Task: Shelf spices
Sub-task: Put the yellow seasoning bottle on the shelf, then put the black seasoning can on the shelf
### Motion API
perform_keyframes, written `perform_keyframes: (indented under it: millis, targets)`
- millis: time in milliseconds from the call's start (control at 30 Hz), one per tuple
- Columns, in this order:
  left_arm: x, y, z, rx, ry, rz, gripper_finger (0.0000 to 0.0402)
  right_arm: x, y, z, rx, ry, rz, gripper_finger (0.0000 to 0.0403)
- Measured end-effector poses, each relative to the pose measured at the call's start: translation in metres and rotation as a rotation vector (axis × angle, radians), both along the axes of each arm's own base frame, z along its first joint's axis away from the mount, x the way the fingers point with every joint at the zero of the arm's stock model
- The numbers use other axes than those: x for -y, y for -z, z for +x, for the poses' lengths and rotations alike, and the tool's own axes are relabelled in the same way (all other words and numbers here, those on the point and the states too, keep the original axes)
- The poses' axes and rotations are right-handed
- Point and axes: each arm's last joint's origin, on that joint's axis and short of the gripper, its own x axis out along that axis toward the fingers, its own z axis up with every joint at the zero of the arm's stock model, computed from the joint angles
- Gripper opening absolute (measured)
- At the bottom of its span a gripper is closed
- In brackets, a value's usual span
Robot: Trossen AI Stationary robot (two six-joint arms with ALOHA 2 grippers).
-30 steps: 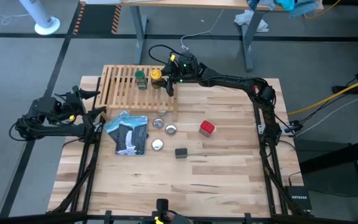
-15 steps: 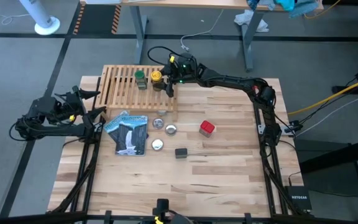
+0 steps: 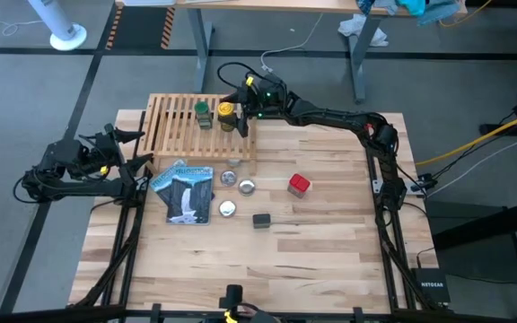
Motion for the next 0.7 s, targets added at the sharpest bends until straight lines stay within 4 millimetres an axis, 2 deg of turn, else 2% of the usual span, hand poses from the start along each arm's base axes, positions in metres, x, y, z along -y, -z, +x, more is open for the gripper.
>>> perform_keyframes:
  millis: [400,567,700]
  targets:
    - [0.0,0.0,0.0,0.0,0.0,0.0,0.0356,0.005,-0.01,-0.003,0.08,-0.017,-0.007,0.0335]
    - [0.0,0.0,0.0,0.0,0.0,0.0,0.0356,0.008,-0.026,-0.012,0.114,-0.031,-0.011,0.0335]
    - [0.0,0.0,0.0,0.0,0.0,0.0,0.0356,0.01,-0.045,-0.029,0.106,-0.074,0.005,0.0335]
